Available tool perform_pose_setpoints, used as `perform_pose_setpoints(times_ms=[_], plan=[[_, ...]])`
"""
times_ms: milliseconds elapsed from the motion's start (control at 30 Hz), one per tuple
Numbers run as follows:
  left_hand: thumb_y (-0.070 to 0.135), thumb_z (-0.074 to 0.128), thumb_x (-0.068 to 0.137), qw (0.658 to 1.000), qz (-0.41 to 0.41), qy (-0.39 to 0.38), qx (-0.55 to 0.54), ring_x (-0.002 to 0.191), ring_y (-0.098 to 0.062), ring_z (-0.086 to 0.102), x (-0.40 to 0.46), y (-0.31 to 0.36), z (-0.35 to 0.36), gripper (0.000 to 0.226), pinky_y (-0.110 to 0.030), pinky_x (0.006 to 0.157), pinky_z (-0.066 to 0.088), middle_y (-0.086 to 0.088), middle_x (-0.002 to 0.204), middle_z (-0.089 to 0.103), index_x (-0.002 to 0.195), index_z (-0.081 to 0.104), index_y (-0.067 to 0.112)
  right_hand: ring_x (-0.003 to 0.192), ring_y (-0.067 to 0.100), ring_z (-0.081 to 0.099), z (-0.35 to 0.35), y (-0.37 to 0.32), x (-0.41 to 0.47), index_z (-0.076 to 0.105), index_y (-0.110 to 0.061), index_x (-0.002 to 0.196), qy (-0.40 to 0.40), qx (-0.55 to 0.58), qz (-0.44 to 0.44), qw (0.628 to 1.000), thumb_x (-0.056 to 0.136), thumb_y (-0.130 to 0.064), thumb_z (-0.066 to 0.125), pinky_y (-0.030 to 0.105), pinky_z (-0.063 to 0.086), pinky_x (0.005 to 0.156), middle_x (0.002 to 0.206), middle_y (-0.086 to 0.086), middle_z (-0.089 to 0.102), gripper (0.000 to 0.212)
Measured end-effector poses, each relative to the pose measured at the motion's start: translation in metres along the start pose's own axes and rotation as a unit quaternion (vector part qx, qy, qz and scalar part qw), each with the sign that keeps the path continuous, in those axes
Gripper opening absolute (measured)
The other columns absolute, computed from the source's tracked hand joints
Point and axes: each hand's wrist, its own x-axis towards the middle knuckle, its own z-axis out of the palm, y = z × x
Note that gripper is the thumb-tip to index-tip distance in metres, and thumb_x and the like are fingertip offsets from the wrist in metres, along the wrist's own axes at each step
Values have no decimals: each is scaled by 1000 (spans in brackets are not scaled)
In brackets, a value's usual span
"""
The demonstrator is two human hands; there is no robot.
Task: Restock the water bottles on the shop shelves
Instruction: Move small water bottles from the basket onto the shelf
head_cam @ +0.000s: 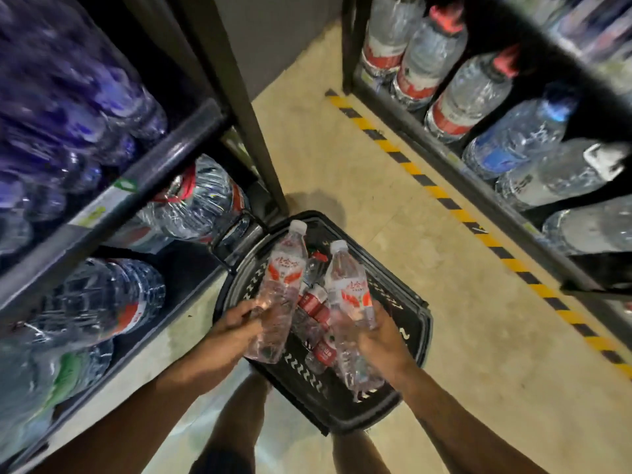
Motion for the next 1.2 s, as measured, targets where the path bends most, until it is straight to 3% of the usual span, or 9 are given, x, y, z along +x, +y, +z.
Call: perform_pose_setpoints(times_ms=[133, 267, 333, 433, 533, 667, 800, 967, 1200], plan=[[32, 86, 79, 996, 92, 9, -2, 101, -19, 74, -92, 62, 22, 41, -30, 81, 57, 2, 112, 77, 118, 72, 27, 122, 6, 60, -11, -84, -75, 49, -25, 147, 12, -58, -49, 997, 72, -94, 43, 41, 44, 109, 142, -5, 57, 101], [6, 72, 89, 980, 189, 60, 4, 84, -9, 70, -184, 111, 34, 22, -15, 69, 53, 12, 90, 78, 107, 68, 19, 138, 22, 49, -14, -156, -150, 42, -22, 152, -5, -111, -137, 984, 106, -50, 40, 34, 38, 111, 149, 1, 52, 53], [14, 82, 81, 972, 227, 65, 8, 87, -10, 71, -230, 133, 35, 31, -17, 71, 54, 8, 94, 77, 107, 66, 15, 103, 18, 67, -11, -190, -184, 61, -19, 120, -25, -123, -180, 976, 106, -41, 48, 43, 50, 94, 110, -1, 71, 28], [21, 92, 61, 966, 244, 78, -33, 95, -24, 70, -288, 155, 37, 67, -34, 84, 58, -12, 109, 74, 118, 61, 5, 64, -6, 60, -6, -230, -226, 58, -19, 83, -75, -114, -227, 964, 100, -27, 64, 13, 48, 71, 65, -21, 64, 19], [8, 85, 77, 951, 286, 110, -39, 110, -29, 69, -327, 159, 36, 62, -46, 102, 54, -19, 123, 71, 131, 56, 6, 78, -9, 69, 0, -256, -252, 74, -4, 101, -97, -135, -280, 945, 93, -19, 73, 4, 47, 68, 84, -14, 76, 17], [41, 99, 54, 939, 316, 135, -32, 111, -28, 71, -368, 159, 31, 85, -46, 103, 52, -12, 116, 75, 125, 59, 17, 89, -3, 71, 10, -283, -273, 75, -17, 107, -139, -160, -327, 921, 82, -37, 81, 9, 51, 69, 99, -7, 78, 33], [33, 95, 56, 920, 345, 180, -53, 113, -32, 69, -395, 159, 30, 77, -46, 103, 52, -18, 118, 72, 121, 59, 17, 106, 5, 71, 27, -304, -283, 75, -25, 116, -187, -191, -349, 898, 70, -58, 80, 24, 54, 89, 111, -12, 77, 57], [29, 95, 65, 908, 362, 205, -50, 111, -17, 71, -420, 155, 17, 70, -29, 93, 53, 0, 118, 75, 126, 59, 26, 107, 2, 71, 52, -323, -288, 76, -28, 115, -223, -220, -368, 875, 74, -43, 86, 16, 54, 89, 110, -14, 78, 45], [17, 93, 70, 905, 366, 216, 1, 114, -12, 69, -420, 174, -26, 68, -40, 105, 49, 6, 120, 74, 126, 57, 27, 97, 9, 75, 96, -351, -273, 76, -11, 110, -202, -184, -380, 884, 77, -18, 89, 16, 57, 79, 101, -3, 80, 36]])
